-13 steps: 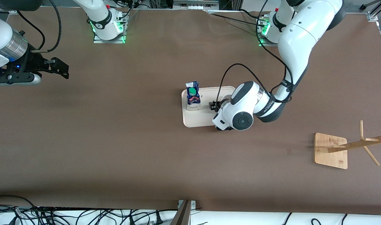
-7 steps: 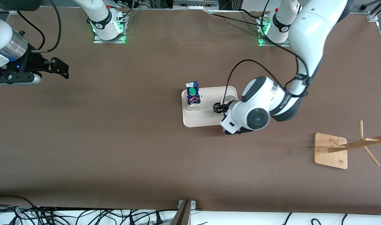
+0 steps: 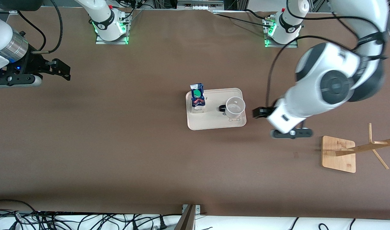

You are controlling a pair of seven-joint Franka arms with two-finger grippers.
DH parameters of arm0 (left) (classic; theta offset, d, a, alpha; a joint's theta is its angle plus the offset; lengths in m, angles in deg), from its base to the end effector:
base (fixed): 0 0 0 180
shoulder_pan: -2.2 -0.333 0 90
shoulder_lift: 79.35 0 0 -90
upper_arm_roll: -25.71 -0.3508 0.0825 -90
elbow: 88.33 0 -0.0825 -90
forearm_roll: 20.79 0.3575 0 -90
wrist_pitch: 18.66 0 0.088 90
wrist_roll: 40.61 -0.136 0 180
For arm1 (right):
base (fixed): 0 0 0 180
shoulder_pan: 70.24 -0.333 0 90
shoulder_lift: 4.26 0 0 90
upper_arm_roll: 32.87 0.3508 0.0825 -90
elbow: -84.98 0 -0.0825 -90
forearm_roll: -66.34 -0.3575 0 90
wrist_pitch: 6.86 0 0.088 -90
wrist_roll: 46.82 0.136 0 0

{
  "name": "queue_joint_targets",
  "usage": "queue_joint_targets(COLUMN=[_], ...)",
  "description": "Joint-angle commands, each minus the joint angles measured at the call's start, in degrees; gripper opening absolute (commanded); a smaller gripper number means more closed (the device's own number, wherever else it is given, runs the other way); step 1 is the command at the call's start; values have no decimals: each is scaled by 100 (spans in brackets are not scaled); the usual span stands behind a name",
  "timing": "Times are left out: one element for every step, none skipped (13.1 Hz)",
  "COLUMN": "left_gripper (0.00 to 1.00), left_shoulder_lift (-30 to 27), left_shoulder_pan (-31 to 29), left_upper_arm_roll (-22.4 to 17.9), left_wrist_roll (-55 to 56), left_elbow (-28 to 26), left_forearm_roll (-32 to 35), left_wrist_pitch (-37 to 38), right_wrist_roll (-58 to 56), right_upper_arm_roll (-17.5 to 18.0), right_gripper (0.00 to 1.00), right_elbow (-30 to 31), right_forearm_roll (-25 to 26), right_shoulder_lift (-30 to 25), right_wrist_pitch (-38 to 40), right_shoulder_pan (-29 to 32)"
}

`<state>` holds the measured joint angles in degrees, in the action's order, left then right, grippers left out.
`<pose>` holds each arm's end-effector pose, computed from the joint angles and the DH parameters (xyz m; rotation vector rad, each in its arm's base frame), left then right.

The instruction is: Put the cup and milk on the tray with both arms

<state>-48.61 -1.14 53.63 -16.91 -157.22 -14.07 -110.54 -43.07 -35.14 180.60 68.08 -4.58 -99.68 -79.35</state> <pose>0.6520 -0.1921 0.4954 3.0514 0.0396 -0.1868 0.5229 0.0586 0.5938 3.1058 0.0871 -0.0627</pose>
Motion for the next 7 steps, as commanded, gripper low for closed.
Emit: queue_joint_targets(left_gripper=[100, 100, 100, 100, 100, 100, 100], left_shoulder_lift=[-365, -576, -647, -718, -771, -971, -1113], left_shoulder_pan=[-324, -403, -421, -534, -648, -728, -911], left_upper_arm_roll=[-6, -15, -24, -6, 11, 3, 11], left_wrist_roll=[-630, -622, -630, -709, -988, -1286, -1420], left_elbow=[-72, -106, -107, -107, -133, -264, -491], left_forearm_roll=[119, 137, 172, 294, 330, 321, 313], left_wrist_pitch=[65, 83, 83, 83, 92, 127, 144], right_wrist_roll=[20, 20, 12, 20, 12, 12, 20], right_upper_arm_roll=[68, 68, 68, 68, 68, 68, 68], right_gripper=[100, 100, 100, 100, 100, 100, 100], right_elbow=[-96, -96, -96, -96, -96, -96, -87], right_forearm_roll=[37, 37, 37, 37, 37, 37, 37], right_shoulder_lift=[24, 24, 24, 24, 24, 24, 15], right_wrist_pitch=[106, 106, 106, 106, 106, 106, 115], right_shoulder_pan=[59, 59, 59, 59, 59, 59, 59])
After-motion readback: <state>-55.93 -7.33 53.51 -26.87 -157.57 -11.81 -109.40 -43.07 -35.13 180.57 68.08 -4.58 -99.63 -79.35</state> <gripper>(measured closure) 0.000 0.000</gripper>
